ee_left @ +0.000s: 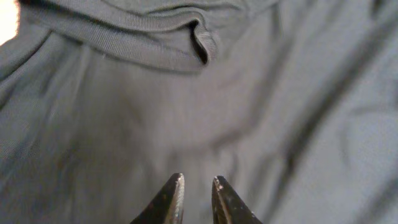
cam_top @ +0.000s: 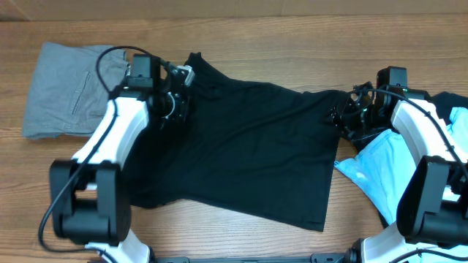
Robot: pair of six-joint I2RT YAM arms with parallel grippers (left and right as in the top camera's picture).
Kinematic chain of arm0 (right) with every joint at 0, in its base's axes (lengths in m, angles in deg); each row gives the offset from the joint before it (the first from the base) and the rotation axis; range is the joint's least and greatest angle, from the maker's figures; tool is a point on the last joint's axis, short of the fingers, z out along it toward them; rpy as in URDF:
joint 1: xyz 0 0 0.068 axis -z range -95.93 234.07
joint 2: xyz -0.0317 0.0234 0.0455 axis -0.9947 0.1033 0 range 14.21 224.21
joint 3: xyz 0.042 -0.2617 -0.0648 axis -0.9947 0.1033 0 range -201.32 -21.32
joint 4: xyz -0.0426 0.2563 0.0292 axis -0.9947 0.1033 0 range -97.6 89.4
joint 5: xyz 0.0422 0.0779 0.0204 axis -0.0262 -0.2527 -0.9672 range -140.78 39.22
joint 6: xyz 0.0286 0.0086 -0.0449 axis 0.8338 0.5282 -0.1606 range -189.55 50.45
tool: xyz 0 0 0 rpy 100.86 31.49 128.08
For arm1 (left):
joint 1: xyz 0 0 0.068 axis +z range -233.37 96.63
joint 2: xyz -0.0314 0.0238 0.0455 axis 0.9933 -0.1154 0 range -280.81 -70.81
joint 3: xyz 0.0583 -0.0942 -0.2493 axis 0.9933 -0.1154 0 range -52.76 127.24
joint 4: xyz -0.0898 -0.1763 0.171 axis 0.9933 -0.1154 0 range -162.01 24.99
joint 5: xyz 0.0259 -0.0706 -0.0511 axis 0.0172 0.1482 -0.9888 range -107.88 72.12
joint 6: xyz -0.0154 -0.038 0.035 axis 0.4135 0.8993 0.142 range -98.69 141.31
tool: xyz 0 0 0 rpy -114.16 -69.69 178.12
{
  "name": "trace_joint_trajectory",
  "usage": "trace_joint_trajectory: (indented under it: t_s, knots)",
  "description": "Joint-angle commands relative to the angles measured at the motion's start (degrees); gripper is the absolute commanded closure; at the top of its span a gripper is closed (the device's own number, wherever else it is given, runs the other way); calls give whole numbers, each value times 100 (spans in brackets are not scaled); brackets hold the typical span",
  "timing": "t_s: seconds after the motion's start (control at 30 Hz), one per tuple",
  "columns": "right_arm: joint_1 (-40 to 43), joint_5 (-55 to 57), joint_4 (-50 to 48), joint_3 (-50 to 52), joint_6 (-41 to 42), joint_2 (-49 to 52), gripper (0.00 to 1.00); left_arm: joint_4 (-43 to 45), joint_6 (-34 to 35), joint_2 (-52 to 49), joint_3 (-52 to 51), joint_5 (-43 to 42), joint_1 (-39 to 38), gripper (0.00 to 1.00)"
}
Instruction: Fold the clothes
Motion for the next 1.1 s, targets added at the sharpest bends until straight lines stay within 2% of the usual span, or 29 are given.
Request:
trace_joint_trajectory:
  t_s: [0.0,0.07,0.27,0.4,0.5,0.53,0.6,0.63,0.7,0.77,0.83,0.93,1.07]
  knots:
    - [-142,-267,57,-131,-72,2,55,603,17,-470,81,234,-24,90]
    - [-214,-267,61,-131,-70,2,55,986,72,-704,81,229,-15,96]
    - [-380,-260,-138,-131,-70,2,55,1729,190,-1394,81,407,-15,92]
    - [-424,-118,-254,-129,-70,4,55,2114,282,-1805,81,977,31,90]
    - [-479,192,-240,-129,-70,2,55,2354,634,-2011,81,2046,157,86]
    - [-529,326,-227,-129,-70,4,55,2426,997,-2052,81,2857,262,85]
    - [-599,485,-229,-127,-66,4,55,2524,1233,-2050,111,3442,455,84]
    - [-629,542,-236,-125,-66,4,55,2527,1261,-2050,175,3449,560,84]
    - [-739,938,-350,-125,-44,7,54,2330,1158,-2050,472,2621,855,85]
    - [-807,1320,-487,-122,57,7,55,2159,1060,-2050,649,2190,957,85]
    - [-868,1668,-691,-118,291,7,56,1978,1029,-2050,811,1823,992,82]
    - [-946,1694,-901,-118,490,7,67,1596,758,-2048,1093,1346,986,76]
    - [-1102,1692,-599,-48,496,7,70,745,737,-2000,1700,1185,960,68]
